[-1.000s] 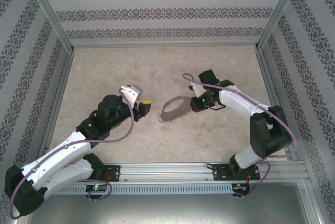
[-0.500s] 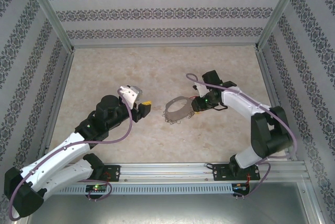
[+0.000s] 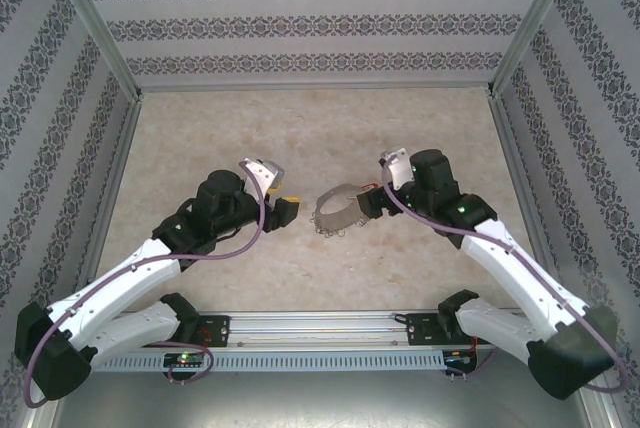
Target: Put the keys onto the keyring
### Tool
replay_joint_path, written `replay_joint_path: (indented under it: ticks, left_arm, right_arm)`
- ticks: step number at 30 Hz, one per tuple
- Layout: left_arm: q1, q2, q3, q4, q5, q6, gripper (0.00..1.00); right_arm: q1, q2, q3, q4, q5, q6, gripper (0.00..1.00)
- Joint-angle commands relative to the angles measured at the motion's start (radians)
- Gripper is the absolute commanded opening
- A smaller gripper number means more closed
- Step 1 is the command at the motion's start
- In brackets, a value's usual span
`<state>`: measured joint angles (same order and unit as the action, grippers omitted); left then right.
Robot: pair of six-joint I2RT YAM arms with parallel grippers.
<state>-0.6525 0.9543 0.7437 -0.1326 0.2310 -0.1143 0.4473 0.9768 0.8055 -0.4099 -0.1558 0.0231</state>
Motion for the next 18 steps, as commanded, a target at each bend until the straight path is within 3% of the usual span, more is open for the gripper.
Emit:
replay_joint_path:
  ticks: [1, 2, 3, 4, 9, 12, 16, 18]
  left_arm:
    - [0.01, 0.001, 0.03, -0.063, -0.005, -0.011, 0.68]
    - [0.01, 0.003, 0.028, -0.058, -0.017, -0.011, 0.71]
    - [0.015, 0.006, 0.023, -0.05, -0.024, -0.01, 0.82]
    - [0.021, 0.013, 0.019, -0.043, -0.039, -0.015, 1.0]
    - [0.091, 0.053, -0.018, -0.018, -0.261, -0.089, 1.0]
    - [0.167, 0.077, -0.041, 0.001, -0.294, -0.122, 1.0]
    - [0.213, 0.083, -0.104, 0.122, -0.409, -0.097, 1.0]
    - [0.231, 0.072, -0.148, 0.202, -0.504, -0.045, 1.0]
  right_arm:
    - [-0.005, -0.098, -0.085, 0.096, 0.091, 0.022, 0.98]
    - [-0.009, -0.136, -0.117, 0.114, 0.117, 0.034, 0.98]
    - [-0.014, -0.171, -0.146, 0.132, 0.14, 0.045, 0.98]
    - [-0.022, -0.216, -0.182, 0.156, 0.17, 0.063, 0.98]
    - [-0.082, -0.41, -0.349, 0.271, 0.372, 0.105, 0.98]
    - [-0.135, -0.449, -0.437, 0.367, 0.44, 0.105, 0.98]
    - [-0.245, -0.36, -0.51, 0.51, 0.386, 0.077, 0.98]
    - [-0.307, -0.302, -0.518, 0.57, 0.273, 0.017, 0.98]
